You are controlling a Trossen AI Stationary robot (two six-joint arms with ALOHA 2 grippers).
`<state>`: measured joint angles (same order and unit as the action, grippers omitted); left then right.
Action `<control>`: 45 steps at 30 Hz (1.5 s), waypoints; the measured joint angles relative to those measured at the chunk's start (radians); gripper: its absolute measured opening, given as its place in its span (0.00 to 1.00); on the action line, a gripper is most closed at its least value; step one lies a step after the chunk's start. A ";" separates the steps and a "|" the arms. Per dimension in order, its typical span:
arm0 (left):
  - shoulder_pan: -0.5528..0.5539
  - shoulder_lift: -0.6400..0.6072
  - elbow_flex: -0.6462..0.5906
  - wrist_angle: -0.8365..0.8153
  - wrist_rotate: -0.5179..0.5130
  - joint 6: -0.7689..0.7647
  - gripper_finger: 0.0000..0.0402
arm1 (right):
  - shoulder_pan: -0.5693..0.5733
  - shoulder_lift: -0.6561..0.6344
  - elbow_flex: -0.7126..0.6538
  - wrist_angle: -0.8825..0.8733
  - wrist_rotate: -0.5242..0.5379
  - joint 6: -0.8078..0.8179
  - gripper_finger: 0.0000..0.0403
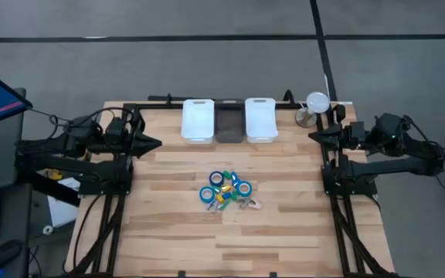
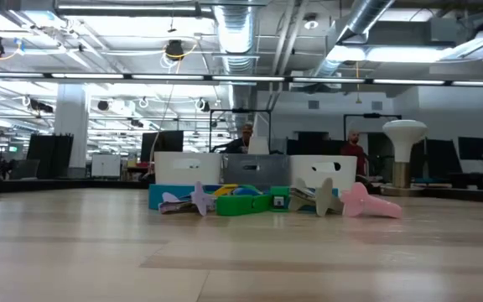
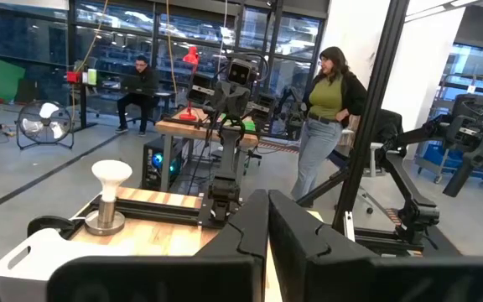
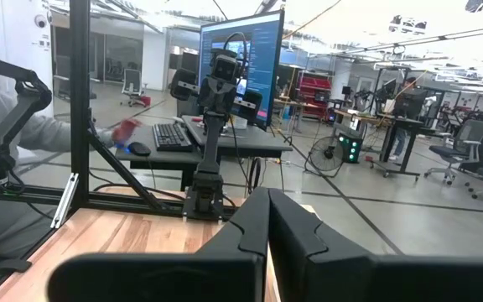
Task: Pick and place Stapler, Stapler remover, tape
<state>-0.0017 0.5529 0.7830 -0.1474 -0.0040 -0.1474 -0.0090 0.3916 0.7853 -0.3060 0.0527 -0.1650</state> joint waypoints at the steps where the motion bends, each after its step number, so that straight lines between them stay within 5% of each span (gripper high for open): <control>1: 0.000 0.000 0.000 0.000 0.000 0.000 0.01 | 0.000 0.000 0.000 0.000 0.000 0.000 0.00; 35: 0.000 0.000 0.000 0.000 0.000 0.000 0.01 | 0.000 0.000 0.000 0.000 0.000 0.000 0.00; 37: 0.000 0.000 0.000 0.002 0.000 0.000 0.01 | -0.001 0.000 0.000 0.000 0.007 -0.090 0.00; 40: 0.000 0.011 0.000 0.070 0.000 0.000 0.01 | -0.008 0.000 0.000 0.010 0.121 -0.312 0.00; 45: 0.000 0.025 0.000 0.101 0.000 0.004 0.01 | -0.014 -0.006 0.000 -0.002 0.291 -0.233 0.00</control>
<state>-0.0017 0.5780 0.7830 -0.0467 -0.0036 -0.1436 -0.0227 0.3856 0.7855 -0.3082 0.3440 -0.3978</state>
